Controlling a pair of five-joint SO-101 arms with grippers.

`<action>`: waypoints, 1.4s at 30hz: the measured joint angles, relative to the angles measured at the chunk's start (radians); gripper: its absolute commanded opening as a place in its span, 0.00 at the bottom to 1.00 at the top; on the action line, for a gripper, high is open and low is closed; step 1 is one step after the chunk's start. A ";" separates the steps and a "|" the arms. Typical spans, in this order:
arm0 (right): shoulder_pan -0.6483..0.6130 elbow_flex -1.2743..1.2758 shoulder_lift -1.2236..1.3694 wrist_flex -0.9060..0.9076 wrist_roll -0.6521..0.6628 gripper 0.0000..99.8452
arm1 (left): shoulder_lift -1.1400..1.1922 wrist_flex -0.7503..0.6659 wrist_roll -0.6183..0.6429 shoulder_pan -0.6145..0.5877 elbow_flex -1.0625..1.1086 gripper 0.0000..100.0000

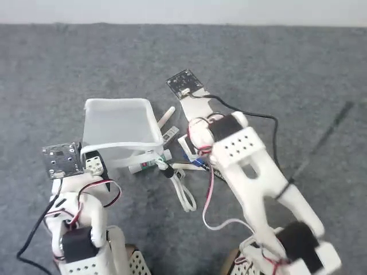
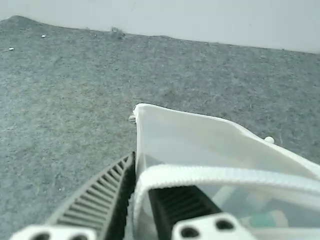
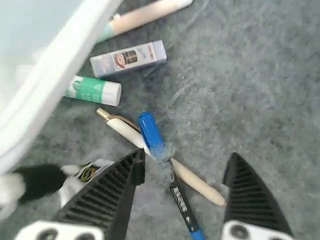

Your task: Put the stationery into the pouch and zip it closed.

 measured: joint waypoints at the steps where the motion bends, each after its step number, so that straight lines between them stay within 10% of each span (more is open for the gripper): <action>1: 0.000 -0.006 0.029 -0.009 0.000 0.21 | 0.000 0.000 0.000 0.000 0.000 0.01; 42: -0.044 -0.293 0.577 0.074 0.138 0.09 | 0.000 0.021 0.000 -0.054 0.000 0.01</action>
